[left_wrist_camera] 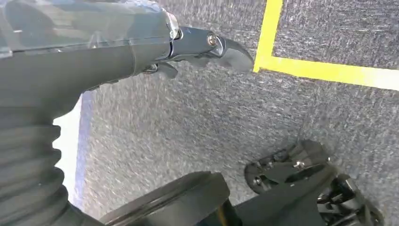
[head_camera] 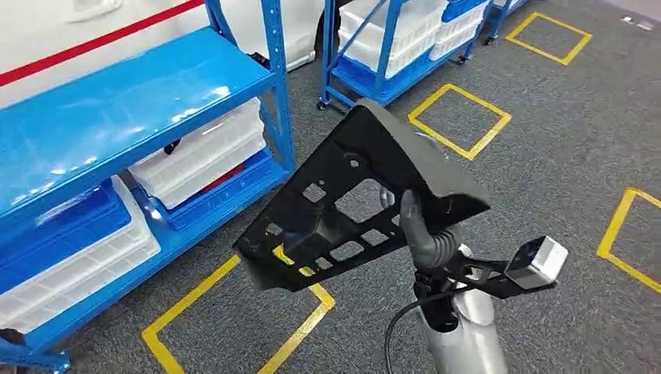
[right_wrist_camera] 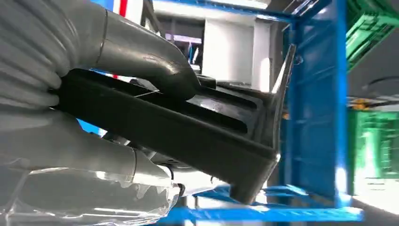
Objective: Take the parts from the cabinet and place them on the table.
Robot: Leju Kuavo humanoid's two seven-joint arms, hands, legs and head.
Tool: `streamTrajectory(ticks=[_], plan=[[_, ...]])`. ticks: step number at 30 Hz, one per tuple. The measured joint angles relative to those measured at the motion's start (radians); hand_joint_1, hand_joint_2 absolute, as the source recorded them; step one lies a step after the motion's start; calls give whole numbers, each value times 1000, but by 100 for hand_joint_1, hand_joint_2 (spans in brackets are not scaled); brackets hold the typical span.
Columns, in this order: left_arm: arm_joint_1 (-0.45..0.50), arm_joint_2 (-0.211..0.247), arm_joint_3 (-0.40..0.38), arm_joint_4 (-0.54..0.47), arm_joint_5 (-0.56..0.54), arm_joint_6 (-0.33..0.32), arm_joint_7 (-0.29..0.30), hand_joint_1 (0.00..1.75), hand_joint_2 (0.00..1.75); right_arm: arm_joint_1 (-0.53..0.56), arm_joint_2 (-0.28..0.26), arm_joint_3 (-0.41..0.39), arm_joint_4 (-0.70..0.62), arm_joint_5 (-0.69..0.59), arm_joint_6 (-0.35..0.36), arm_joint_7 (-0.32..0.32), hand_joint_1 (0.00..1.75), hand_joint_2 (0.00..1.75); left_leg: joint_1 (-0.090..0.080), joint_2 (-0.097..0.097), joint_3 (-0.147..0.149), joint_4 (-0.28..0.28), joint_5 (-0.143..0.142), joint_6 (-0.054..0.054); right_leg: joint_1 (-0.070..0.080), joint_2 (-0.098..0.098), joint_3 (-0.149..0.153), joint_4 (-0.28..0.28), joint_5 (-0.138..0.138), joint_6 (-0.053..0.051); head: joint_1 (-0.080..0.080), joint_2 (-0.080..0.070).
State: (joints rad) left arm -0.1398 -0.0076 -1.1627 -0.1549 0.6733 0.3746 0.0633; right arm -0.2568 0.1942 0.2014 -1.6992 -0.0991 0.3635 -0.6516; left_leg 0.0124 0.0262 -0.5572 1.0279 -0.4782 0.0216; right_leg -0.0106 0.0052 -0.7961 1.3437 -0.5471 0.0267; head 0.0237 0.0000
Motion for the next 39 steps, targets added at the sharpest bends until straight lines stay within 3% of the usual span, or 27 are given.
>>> streamTrajectory(ticks=[1,2,3,4,5,8,10,12,13,15,16,17,19,20,21,24,25,27,28,30,31,32,34,35,36,37,39], plan=[[0,1,-2,0,0,-4,2,0,175,1,-2,-1,-24,17,-5,-1,175,175,-1,12,2,0,-2,0,-2,-1,3,-10,18,0,0,0],[-1,2,-3,0,0,-9,3,0,175,1,-2,-1,-49,38,-10,-1,175,175,-1,23,4,0,-4,-1,-2,-3,31,-66,56,-2,0,0],[-3,2,-5,0,0,-14,5,0,175,0,-3,-1,-78,56,-14,-1,175,175,-2,31,7,0,-6,-2,-1,-10,73,-144,96,-6,0,0],[-5,2,-9,0,0,-19,4,0,175,-5,-5,-1,-112,73,-16,0,175,175,-3,39,12,0,-10,-5,2,-31,130,-245,138,-13,0,0],[-5,2,-11,0,2,-23,3,0,175,-14,-5,-1,-137,88,-16,1,175,175,-3,47,16,-3,-12,-9,14,-73,160,-302,124,-21,-1,0],[-9,-2,-13,0,11,-25,-16,0,175,-30,-5,7,-201,128,-12,11,175,175,-5,71,20,-7,-17,-24,24,-49,154,-306,129,-36,-1,0],[-14,-10,-14,0,11,-19,-31,0,175,-40,-6,11,-245,142,-7,20,175,175,-10,87,31,-18,-20,-37,21,-26,164,-322,135,-49,-1,0],[-18,-13,-15,0,11,-16,-40,0,175,-54,-6,16,-271,146,-9,26,175,175,-3,11,6,52,-62,-39,12,-10,175,-335,140,-56,-2,0],[-18,-14,-15,0,13,-16,-46,0,175,-60,-7,20,-283,149,-10,26,175,175,-1,-9,-34,134,-105,-38,13,0,175,-334,139,-64,-5,0],[-22,-16,-15,0,14,-16,-52,0,175,-56,-9,21,-311,167,-17,24,175,175,-2,-17,-104,272,-155,-39,18,20,175,-331,137,-67,-5,0],[-24,-18,-16,0,13,-18,-51,0,175,-54,-11,21,-321,179,-23,23,175,175,-2,-18,-116,290,-146,-39,19,33,175,-327,136,-68,-5,0],[-24,-20,-16,0,10,-20,-48,0,175,-50,-13,22,-331,190,-29,21,175,175,-2,-19,-104,256,-112,-38,19,47,175,-323,135,-68,-5,0],[-23,-21,-19,0,7,-24,-46,0,175,-46,-16,22,-355,204,-39,16,175,175,0,-32,-38,101,-16,-35,17,75,174,-311,130,-63,-5,0],[-21,-21,-21,0,7,-24,-45,0,175,-46,-16,23,-364,207,-41,15,175,175,2,-67,-13,33,6,-32,15,86,171,-305,127,-60,-5,0],[-20,-21,-22,0,5,-29,-38,0,175,-48,-18,23,-375,213,-47,11,175,175,4,-104,-6,14,-9,-32,18,97,161,-297,126,-54,-4,0],[-22,-22,-26,0,8,-37,-10,0,175,-38,-22,23,-403,228,-59,8,175,175,-4,-82,-5,12,-4,-19,5,122,151,-302,136,-33,-5,0],[-20,-23,-26,0,18,-39,-5,0,175,-38,-25,23,-415,231,-60,7,175,175,-1,-70,-2,2,2,-11,10,133,150,-305,140,-25,-4,0],[-15,-24,-26,0,25,-39,3,0,175,-41,-33,23,-432,230,-61,5,175,175,1,-47,7,-14,11,0,12,44,129,-255,102,-19,2,0],[-9,-24,-25,0,34,-37,5,0,175,-42,-35,23,-437,228,-61,3,175,175,-1,-34,8,-16,11,3,10,17,95,-186,63,-12,3,0],[-7,-24,-22,1,41,-37,4,0,175,-39,-40,23,-442,225,-61,3,175,175,-3,-10,8,-15,9,5,1,2,20,-37,3,-3,3,0],[-5,-23,-21,1,42,-36,3,0,175,-38,-44,23,-443,222,-60,3,175,175,-3,3,8,-15,7,4,-3,1,4,-6,3,-1,3,0],[-5,-23,-21,1,43,-35,1,0,175,-37,-48,23,-444,220,-60,2,175,175,-3,15,10,-15,5,3,-6,-1,13,-25,25,1,3,0],[-4,-23,-19,1,43,-33,-2,0,175,-36,-55,22,-452,215,-58,2,175,175,-3,34,16,-15,-1,-2,-9,-15,92,-169,102,2,3,0],[-4,-23,-19,1,43,-33,-3,0,175,-36,-55,21,-457,212,-58,0,175,175,-4,42,22,-15,-5,-7,-7,-48,154,-274,139,-2,4,0],[-4,-23,-19,2,43,-33,-4,0,175,-36,-56,21,-459,208,-58,-2,175,175,-9,50,23,-16,-9,-13,8,-75,167,-302,116,-9,3,0],[-3,-23,-19,2,45,-33,-5,0,175,-35,-56,21,-460,206,-57,-4,175,175,-11,55,25,-15,-13,-20,8,-64,165,-309,123,-20,3,0],[-5,-23,-19,2,49,-30,-8,0,175,-33,-58,18,-462,196,-51,-10,175,175,-9,73,36,-24,-17,-29,12,-44,165,-308,116,-31,3,0]])
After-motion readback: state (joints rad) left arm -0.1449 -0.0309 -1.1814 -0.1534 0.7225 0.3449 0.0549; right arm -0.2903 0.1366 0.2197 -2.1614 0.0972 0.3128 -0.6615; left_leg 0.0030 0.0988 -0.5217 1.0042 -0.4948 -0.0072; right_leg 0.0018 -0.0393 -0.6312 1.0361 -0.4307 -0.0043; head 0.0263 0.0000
